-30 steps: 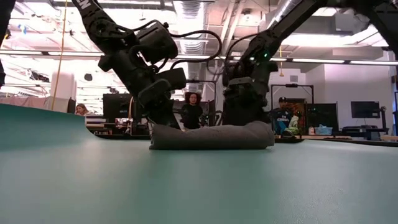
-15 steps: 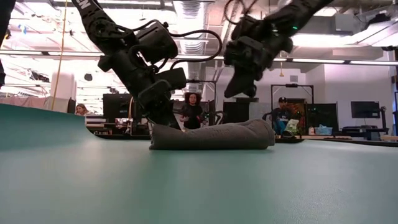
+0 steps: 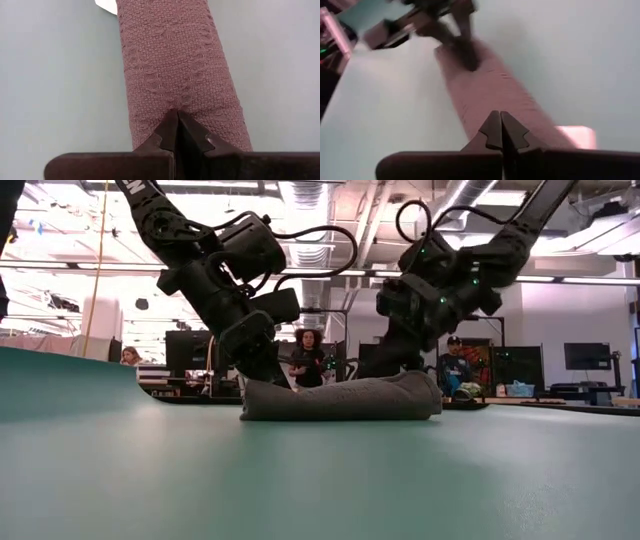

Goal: Roll towel
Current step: Roll the gray towel

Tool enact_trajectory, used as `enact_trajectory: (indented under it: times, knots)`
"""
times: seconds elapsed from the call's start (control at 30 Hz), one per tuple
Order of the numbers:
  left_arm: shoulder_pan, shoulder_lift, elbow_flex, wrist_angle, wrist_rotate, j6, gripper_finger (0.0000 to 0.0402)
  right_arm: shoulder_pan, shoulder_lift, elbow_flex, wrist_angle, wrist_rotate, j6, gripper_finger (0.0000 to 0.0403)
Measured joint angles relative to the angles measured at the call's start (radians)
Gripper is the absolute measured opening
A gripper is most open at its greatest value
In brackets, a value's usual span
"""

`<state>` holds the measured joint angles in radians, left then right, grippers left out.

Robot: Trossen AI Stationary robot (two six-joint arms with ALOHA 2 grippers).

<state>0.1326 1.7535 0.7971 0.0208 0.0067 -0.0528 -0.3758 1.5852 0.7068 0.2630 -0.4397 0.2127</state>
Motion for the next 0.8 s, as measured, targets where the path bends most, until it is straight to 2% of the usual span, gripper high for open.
enact_trajectory:
  times: [0.1, 0.23, 0.5, 0.67, 0.8]
  knots:
    - [0.0, 0.0, 0.0, 0.0, 0.004, 0.0, 0.0, 0.02, 0.052, -0.011, 0.068, 0.001, -0.001, 0.0005]
    - [-0.002, 0.0, 0.0, 0.0, 0.004, 0.0, 0.0, 0.015, 0.127, -0.024, 0.092, 0.063, -0.016, 0.0005]
    - [-0.011, -0.01, 0.001, -0.002, -0.047, 0.067, 0.0, -0.003, 0.224, -0.102, 0.214, 0.02, 0.029, 0.0005]
    - [-0.01, -0.114, 0.004, -0.043, -0.179, 0.032, 0.0, 0.043, 0.225, -0.188, 0.32, 0.094, 0.079, 0.0004]
    - [-0.024, -0.24, 0.008, -0.016, -0.305, -0.135, 0.0, 0.061, 0.226, -0.212, 0.377, 0.117, 0.106, 0.0004]
